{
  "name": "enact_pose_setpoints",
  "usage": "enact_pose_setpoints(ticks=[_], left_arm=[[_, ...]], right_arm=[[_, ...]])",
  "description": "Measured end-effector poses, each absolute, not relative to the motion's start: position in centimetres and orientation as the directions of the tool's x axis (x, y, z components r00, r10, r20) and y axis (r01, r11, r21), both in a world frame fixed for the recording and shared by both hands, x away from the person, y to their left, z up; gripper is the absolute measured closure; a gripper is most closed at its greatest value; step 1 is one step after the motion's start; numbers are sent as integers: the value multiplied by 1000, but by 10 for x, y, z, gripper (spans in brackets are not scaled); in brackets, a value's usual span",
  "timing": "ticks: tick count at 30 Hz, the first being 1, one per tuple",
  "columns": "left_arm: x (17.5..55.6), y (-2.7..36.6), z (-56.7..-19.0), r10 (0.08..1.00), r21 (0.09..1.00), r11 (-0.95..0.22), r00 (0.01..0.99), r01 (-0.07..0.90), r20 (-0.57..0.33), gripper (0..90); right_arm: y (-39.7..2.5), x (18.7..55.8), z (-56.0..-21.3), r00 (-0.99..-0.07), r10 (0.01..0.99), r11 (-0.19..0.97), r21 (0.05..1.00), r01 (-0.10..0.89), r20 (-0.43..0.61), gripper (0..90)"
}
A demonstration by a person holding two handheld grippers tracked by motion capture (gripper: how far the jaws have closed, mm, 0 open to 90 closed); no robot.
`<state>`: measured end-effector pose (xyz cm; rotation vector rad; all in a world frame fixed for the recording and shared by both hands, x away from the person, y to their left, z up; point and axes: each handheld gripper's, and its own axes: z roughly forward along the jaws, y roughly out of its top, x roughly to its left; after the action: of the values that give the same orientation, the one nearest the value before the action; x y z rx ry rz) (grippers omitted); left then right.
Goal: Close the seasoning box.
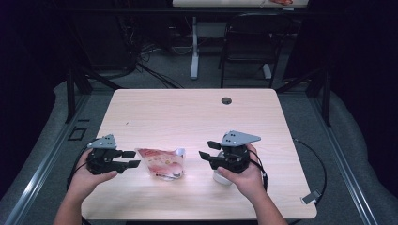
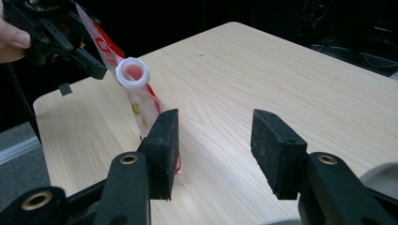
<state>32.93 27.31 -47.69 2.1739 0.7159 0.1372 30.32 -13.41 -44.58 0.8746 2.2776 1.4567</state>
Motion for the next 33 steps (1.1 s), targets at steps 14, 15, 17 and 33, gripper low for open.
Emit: enact_pose_setpoints(ticks=[14, 15, 17, 33], left_arm=[[328, 294, -472, 573, 759, -472, 811, 448, -123, 544], [328, 295, -472, 583, 760, -471, 805, 447, -112, 539], [328, 295, -473, 594, 762, -463, 796, 454, -113, 531], [328, 303, -473, 696, 796, -379, 712, 473, -91, 527]], right_arm=[[-148, 298, -447, -735, 674, 255, 912, 320, 69, 474], [-149, 298, -448, -731, 679, 256, 912, 319, 65, 473], [-151, 297, -449, -722, 688, 247, 914, 323, 69, 473], [-165, 302, -445, -698, 713, 233, 914, 332, 72, 491]])
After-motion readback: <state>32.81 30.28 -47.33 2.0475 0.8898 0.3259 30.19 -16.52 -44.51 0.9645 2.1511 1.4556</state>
